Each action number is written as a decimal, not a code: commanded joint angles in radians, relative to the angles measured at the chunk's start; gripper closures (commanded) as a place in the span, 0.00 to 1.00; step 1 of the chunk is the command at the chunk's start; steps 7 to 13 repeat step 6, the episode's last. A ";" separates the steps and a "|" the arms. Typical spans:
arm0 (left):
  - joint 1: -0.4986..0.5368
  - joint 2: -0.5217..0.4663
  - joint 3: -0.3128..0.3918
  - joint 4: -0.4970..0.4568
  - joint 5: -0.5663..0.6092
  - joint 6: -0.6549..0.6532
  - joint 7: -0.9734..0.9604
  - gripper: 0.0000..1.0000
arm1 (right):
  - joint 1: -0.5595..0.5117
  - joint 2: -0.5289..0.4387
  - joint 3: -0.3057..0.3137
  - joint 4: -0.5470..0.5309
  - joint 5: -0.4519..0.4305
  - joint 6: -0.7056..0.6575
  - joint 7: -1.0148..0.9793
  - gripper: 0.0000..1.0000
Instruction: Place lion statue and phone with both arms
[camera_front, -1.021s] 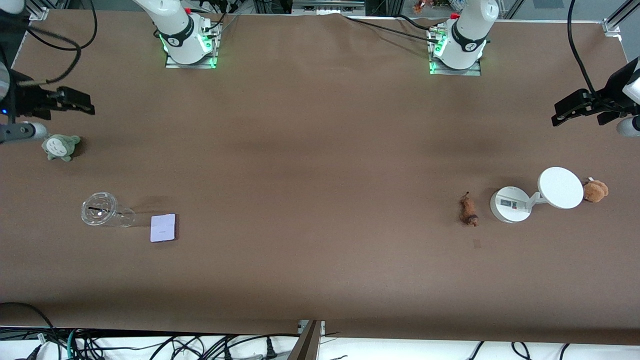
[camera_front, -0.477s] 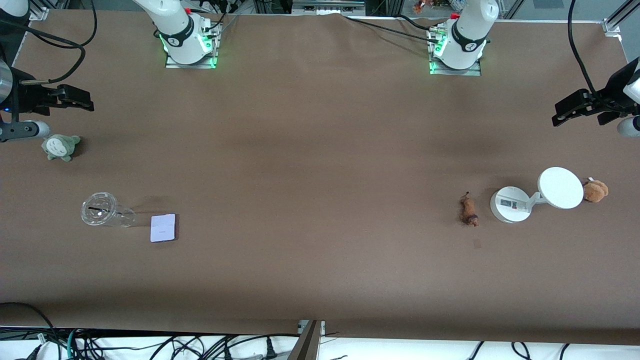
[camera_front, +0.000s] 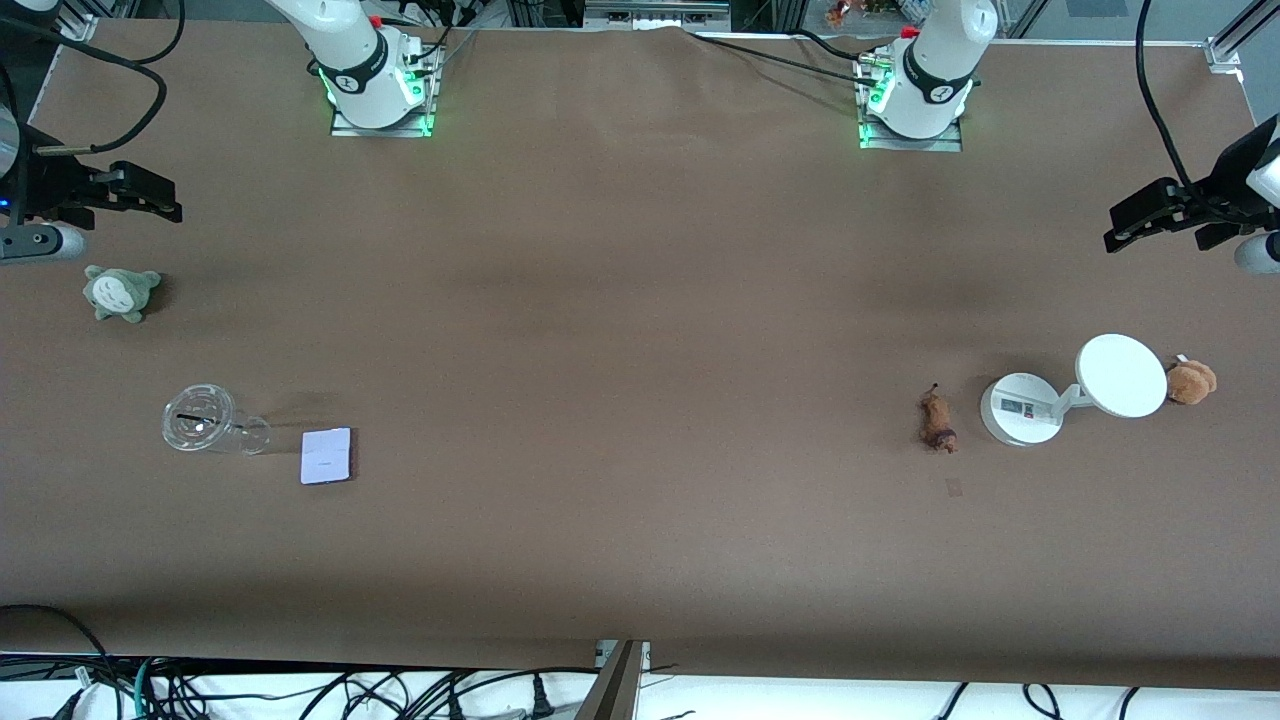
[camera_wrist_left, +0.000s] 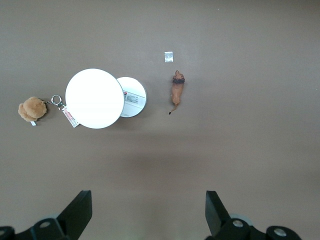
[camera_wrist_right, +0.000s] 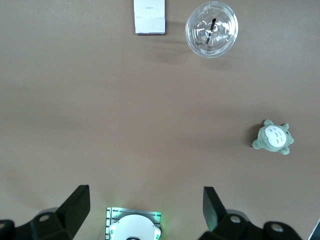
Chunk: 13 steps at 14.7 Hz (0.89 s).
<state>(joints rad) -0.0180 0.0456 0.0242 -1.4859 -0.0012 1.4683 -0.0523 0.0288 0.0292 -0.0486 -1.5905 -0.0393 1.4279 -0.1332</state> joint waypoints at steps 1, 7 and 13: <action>0.000 0.005 0.002 0.024 0.003 -0.014 0.006 0.00 | -0.010 -0.009 0.009 -0.011 0.002 0.009 0.001 0.00; 0.000 0.005 0.000 0.024 0.003 -0.014 0.006 0.00 | -0.015 -0.005 0.004 -0.009 0.002 0.016 0.000 0.00; 0.000 0.005 0.000 0.024 0.003 -0.014 0.006 0.00 | -0.015 -0.005 0.004 -0.009 0.002 0.016 0.000 0.00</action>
